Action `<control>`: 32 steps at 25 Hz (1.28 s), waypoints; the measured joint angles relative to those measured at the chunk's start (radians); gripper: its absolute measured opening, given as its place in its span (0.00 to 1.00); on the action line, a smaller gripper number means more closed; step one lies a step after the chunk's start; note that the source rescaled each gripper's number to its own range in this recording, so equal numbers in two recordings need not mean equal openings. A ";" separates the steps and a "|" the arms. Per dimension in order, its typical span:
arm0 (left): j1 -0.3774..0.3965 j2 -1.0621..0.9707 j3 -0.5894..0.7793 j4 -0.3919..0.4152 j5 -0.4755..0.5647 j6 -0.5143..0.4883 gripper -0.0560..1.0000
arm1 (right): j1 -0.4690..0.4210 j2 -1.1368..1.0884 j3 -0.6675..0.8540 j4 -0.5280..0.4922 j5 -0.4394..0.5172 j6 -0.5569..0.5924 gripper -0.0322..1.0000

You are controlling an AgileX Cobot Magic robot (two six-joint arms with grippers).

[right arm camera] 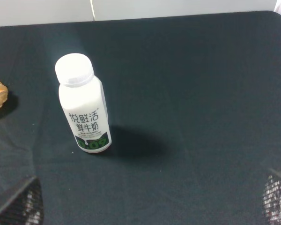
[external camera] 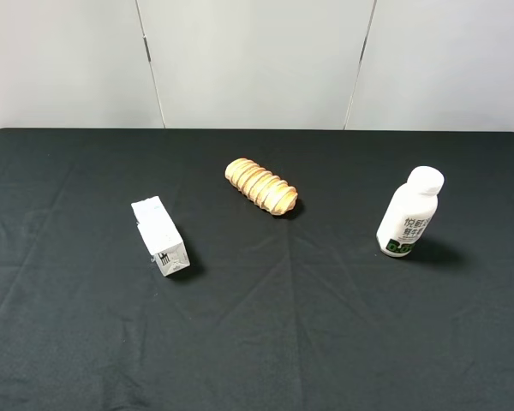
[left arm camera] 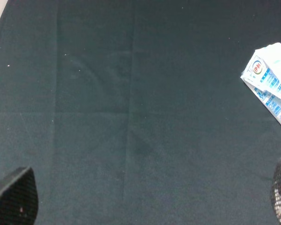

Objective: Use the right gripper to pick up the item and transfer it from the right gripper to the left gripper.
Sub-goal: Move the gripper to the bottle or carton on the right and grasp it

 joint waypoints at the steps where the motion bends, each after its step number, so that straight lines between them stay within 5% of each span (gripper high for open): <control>1: 0.000 0.000 0.000 0.000 0.000 0.000 1.00 | 0.000 0.000 0.000 0.000 0.000 0.000 1.00; 21: 0.000 0.000 0.000 0.000 0.000 0.000 1.00 | 0.000 0.005 -0.012 0.004 0.003 0.000 1.00; 32: 0.000 0.000 0.000 0.000 0.000 0.000 1.00 | 0.000 0.419 -0.323 0.006 0.051 0.010 1.00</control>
